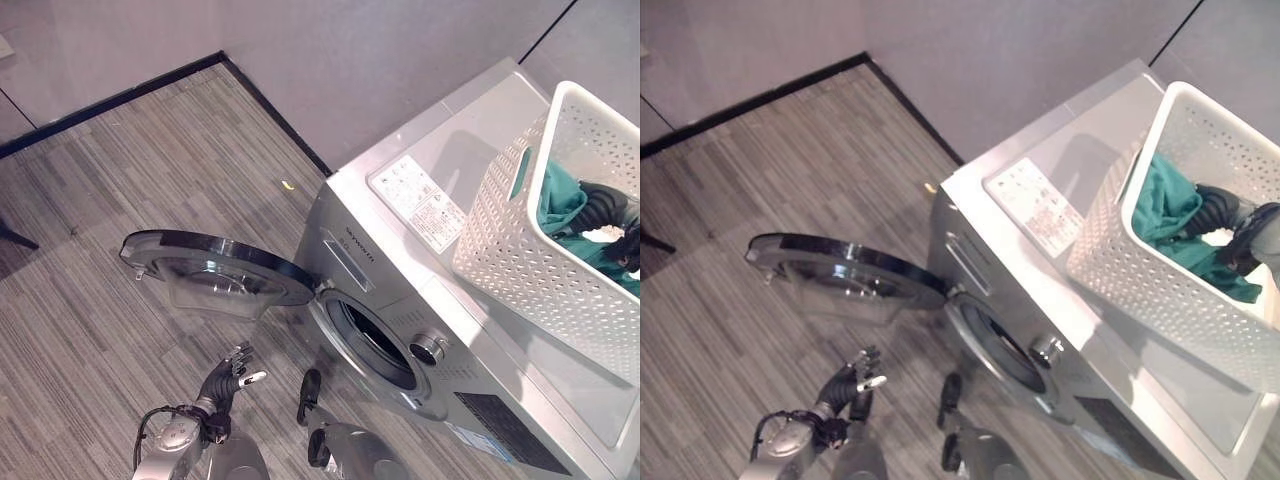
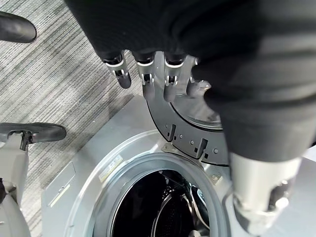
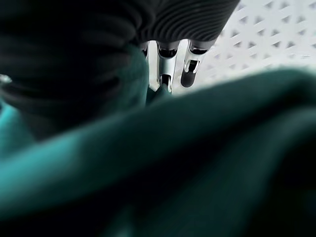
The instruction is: Grab the laundry basket,head to the washer,open it,put in the laundry and shut it.
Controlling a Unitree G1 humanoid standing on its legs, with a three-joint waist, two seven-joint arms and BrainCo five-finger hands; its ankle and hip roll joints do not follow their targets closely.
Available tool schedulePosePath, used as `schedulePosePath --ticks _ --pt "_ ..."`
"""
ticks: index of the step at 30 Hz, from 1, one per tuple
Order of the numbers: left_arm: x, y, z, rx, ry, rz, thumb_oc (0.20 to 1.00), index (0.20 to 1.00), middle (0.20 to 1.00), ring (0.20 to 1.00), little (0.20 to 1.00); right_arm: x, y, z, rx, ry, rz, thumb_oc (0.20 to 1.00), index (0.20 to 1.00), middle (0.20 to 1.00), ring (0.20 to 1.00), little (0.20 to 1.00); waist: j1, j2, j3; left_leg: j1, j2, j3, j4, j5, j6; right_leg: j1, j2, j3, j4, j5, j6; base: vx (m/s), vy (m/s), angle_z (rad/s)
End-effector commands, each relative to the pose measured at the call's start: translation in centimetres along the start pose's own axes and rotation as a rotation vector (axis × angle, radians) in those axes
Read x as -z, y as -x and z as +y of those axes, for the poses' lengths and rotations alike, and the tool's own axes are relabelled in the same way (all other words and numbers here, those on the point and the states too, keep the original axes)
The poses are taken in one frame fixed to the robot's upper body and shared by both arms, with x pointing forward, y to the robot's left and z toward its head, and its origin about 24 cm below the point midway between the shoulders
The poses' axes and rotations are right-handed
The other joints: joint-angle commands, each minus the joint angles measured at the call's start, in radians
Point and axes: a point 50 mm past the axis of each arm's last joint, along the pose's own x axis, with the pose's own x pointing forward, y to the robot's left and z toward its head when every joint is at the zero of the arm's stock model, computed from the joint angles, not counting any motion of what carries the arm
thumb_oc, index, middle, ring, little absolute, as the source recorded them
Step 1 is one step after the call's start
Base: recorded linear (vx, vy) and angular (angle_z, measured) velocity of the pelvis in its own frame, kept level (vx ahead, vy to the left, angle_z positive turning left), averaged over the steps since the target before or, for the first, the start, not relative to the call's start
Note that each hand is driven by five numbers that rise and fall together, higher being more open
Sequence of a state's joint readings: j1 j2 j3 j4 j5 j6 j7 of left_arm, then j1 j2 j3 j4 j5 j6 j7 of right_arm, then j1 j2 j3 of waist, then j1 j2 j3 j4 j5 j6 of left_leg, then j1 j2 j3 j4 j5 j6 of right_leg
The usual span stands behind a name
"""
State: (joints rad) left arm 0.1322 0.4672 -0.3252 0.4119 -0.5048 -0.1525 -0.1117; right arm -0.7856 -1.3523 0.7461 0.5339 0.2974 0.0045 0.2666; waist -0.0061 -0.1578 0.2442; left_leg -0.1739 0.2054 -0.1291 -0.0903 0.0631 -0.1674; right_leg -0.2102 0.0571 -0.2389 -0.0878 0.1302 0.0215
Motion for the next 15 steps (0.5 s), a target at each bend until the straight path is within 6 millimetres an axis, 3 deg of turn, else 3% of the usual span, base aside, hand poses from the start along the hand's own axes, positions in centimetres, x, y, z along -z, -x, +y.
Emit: schedulePosePath --ticks 1,9,15 --pt "-3.9 -1.0 0.3 0.016 -0.035 -0.158 1.000 1.000 1.000 1.000 1.000 -1.8 -2.3 6.9 -0.264 0.025 -0.065 0.200 0.200 0.200 0.200 0.200 0.047 -0.024 0.052 0.048 0.042 0.024 0.026 -0.001 0.049 0.019 -0.075 0.037 0.056 -0.147 0.057 0.00 0.000 0.00" --pt "-4.1 -1.2 0.5 -0.016 -0.025 -0.164 1.000 1.000 1.000 1.000 1.000 -3.2 -2.8 5.1 -0.113 -0.039 -0.121 0.200 0.200 0.200 0.200 0.200 0.033 -0.028 0.042 0.057 0.043 0.039 0.012 -0.001 0.048 0.020 -0.069 0.046 0.048 -0.142 0.058 0.00 0.000 -0.01" --pt "-3.5 -0.9 1.1 -0.049 -0.019 -0.141 1.000 1.000 1.000 1.000 1.000 -3.4 -1.8 1.4 0.089 -0.118 -0.161 0.200 0.200 0.200 0.200 0.200 0.019 -0.029 0.022 0.070 0.046 0.048 0.010 -0.011 0.051 0.030 -0.068 0.054 0.043 -0.141 0.059 0.00 0.001 -0.01"
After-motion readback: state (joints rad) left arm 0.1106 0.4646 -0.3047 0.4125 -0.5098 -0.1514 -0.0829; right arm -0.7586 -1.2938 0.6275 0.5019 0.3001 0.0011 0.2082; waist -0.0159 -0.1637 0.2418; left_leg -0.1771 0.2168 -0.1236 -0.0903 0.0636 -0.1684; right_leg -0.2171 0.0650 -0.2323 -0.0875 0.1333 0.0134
